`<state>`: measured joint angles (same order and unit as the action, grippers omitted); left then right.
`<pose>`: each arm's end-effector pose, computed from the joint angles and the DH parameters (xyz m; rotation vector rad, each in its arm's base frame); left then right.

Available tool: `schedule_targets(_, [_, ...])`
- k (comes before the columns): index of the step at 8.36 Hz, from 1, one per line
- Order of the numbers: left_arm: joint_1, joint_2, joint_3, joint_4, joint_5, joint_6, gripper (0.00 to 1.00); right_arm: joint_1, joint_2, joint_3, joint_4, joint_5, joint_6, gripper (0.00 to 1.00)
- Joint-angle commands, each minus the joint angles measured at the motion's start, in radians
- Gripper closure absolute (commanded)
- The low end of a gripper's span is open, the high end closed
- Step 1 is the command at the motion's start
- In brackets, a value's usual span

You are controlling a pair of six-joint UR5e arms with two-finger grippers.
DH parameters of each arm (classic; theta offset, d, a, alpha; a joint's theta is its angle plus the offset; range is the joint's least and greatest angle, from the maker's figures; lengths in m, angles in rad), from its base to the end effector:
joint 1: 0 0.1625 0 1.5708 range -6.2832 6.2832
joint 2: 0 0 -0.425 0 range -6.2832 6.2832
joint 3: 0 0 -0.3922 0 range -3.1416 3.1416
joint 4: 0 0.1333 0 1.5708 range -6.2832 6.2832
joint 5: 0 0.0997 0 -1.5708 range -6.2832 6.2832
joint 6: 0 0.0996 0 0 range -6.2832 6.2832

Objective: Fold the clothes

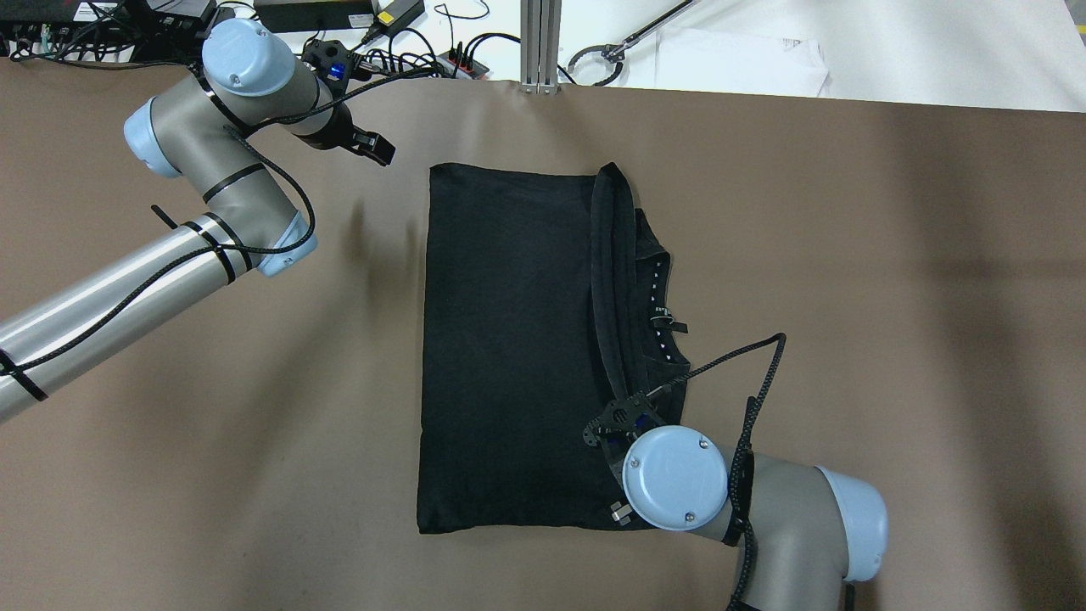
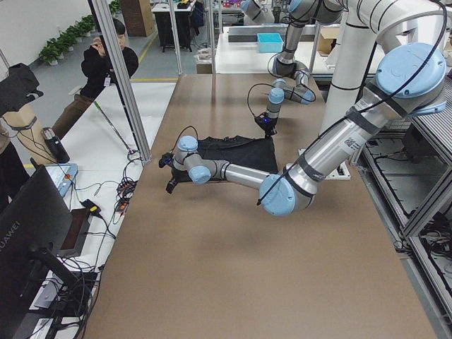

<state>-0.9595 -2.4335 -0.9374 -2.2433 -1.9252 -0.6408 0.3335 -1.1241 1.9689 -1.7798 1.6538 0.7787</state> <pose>0.4012 -0.7444 0.3295 0.5294 0.7898 0.1325 -0.5101 -0.3090 0.2732 0.2738 -0.5858 -0.4691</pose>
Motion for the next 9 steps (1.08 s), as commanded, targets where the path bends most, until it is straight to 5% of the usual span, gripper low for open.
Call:
schedule_targets(1, [0.011, 0.005, -0.009, -0.001, 0.000, -0.019, 0.00, -0.033, -0.036, 0.013, 0.008, -0.006, 0.231, 0.32])
schedule_targets(2, [0.011, 0.005, -0.009, -0.001, 0.000, -0.017, 0.00, -0.033, -0.023, 0.011, 0.017, -0.025, 0.241, 0.08])
schedule_targets(5, [0.011, 0.005, -0.009, -0.001, 0.000, -0.017, 0.00, 0.056, 0.003, -0.018, 0.112, -0.031, 0.226, 0.07])
schedule_targets(7, [0.011, 0.005, -0.009, -0.001, 0.000, -0.017, 0.00, 0.082, 0.122, -0.176, 0.115, -0.029, 0.221, 0.07])
schedule_targets(9, [0.011, 0.005, -0.009, 0.001, 0.000, -0.017, 0.00, 0.081, 0.136, -0.229, 0.117, -0.028, 0.221, 0.07])
